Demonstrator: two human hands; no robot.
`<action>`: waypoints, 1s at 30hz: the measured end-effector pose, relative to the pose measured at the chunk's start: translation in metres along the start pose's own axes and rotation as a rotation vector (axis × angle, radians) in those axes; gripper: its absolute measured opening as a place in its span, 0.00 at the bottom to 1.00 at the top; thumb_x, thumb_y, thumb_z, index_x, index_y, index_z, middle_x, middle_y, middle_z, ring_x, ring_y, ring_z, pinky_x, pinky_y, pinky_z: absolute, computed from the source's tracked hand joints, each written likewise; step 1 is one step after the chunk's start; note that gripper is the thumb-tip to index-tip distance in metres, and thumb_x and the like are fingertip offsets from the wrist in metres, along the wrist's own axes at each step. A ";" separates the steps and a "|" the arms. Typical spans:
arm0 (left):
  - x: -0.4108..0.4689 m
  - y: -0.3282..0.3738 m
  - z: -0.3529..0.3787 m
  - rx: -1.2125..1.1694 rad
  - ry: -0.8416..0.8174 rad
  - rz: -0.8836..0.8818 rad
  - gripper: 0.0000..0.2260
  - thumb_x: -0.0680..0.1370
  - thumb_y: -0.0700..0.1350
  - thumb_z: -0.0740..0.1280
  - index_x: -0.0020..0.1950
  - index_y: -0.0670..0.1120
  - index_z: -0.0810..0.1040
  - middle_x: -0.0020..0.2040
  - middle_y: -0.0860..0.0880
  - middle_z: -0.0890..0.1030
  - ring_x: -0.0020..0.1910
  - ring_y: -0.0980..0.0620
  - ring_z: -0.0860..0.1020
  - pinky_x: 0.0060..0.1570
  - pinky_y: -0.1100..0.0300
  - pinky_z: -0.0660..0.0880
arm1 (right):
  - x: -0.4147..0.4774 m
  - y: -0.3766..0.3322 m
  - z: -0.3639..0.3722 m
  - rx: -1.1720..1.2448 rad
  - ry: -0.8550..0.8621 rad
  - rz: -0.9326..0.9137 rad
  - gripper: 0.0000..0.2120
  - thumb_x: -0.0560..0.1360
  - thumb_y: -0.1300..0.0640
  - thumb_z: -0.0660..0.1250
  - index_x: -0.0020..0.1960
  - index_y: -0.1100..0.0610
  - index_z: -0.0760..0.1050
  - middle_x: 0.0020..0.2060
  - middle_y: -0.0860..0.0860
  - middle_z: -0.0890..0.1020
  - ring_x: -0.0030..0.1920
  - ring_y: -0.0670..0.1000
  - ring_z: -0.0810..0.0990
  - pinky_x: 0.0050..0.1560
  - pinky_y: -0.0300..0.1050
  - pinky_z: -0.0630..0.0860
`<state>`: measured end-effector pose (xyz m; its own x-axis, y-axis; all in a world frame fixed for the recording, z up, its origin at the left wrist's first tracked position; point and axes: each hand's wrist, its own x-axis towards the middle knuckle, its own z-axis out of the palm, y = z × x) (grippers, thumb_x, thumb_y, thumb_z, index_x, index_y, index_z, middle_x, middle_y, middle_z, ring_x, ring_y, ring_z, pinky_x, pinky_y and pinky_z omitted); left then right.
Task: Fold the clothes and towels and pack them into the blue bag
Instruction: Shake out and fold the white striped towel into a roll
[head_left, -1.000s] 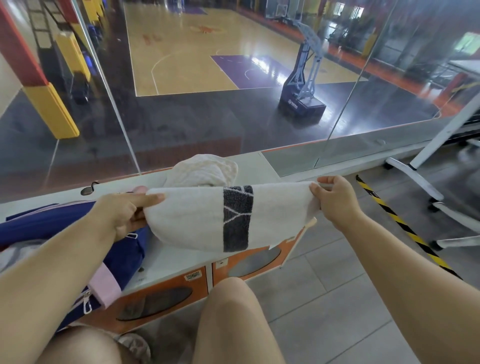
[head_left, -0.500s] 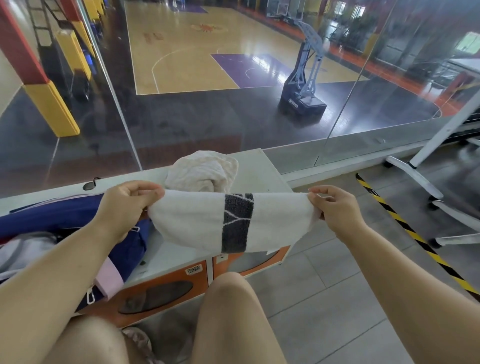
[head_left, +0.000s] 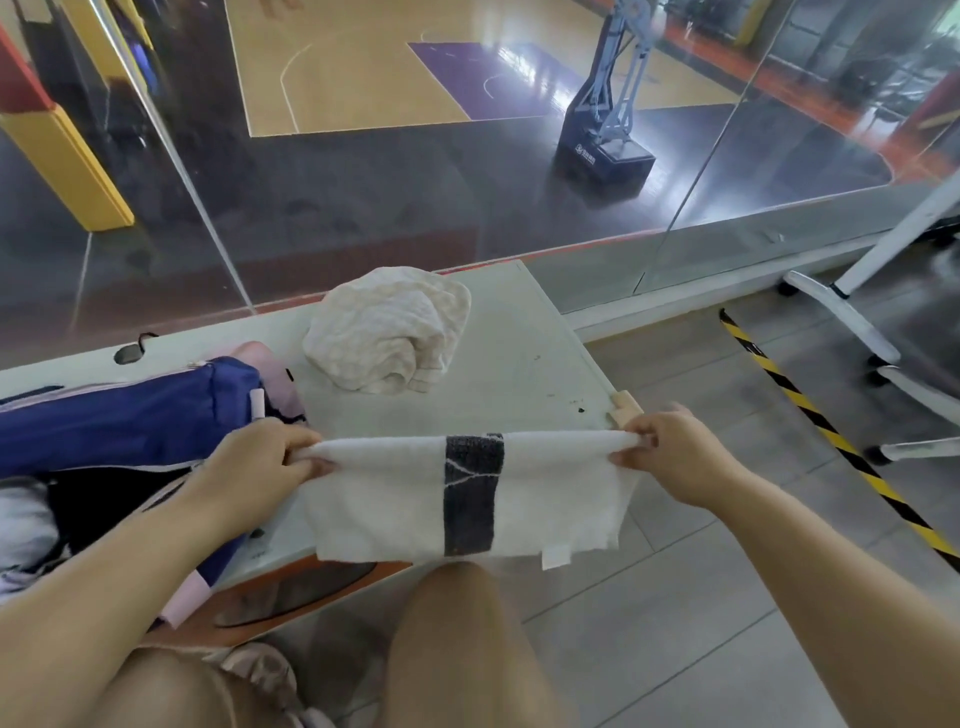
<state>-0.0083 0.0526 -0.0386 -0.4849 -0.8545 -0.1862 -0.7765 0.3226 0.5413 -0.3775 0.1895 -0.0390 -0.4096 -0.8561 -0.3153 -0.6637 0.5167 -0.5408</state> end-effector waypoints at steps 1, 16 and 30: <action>0.009 -0.004 0.003 0.015 -0.012 -0.011 0.04 0.75 0.47 0.68 0.47 0.49 0.80 0.45 0.51 0.77 0.44 0.53 0.74 0.47 0.57 0.70 | 0.011 0.001 0.001 -0.029 -0.010 0.006 0.05 0.72 0.56 0.72 0.42 0.56 0.77 0.40 0.47 0.73 0.42 0.51 0.73 0.39 0.42 0.69; 0.149 -0.034 0.053 -0.104 -0.130 -0.242 0.10 0.75 0.51 0.67 0.40 0.46 0.77 0.36 0.47 0.81 0.34 0.50 0.80 0.42 0.52 0.77 | 0.196 -0.018 0.034 -0.051 0.213 0.120 0.08 0.76 0.55 0.64 0.54 0.55 0.72 0.46 0.55 0.79 0.44 0.58 0.77 0.41 0.47 0.72; 0.137 -0.032 0.091 -0.180 -0.086 -0.340 0.12 0.72 0.50 0.72 0.49 0.47 0.73 0.43 0.51 0.78 0.42 0.50 0.77 0.36 0.59 0.70 | 0.088 -0.043 0.134 -0.374 0.039 -0.362 0.21 0.76 0.43 0.59 0.64 0.52 0.73 0.60 0.55 0.76 0.58 0.60 0.75 0.54 0.58 0.73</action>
<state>-0.0866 -0.0382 -0.1558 -0.2502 -0.8605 -0.4438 -0.8191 -0.0563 0.5708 -0.3005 0.0904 -0.1479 -0.1309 -0.9833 -0.1266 -0.9423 0.1631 -0.2923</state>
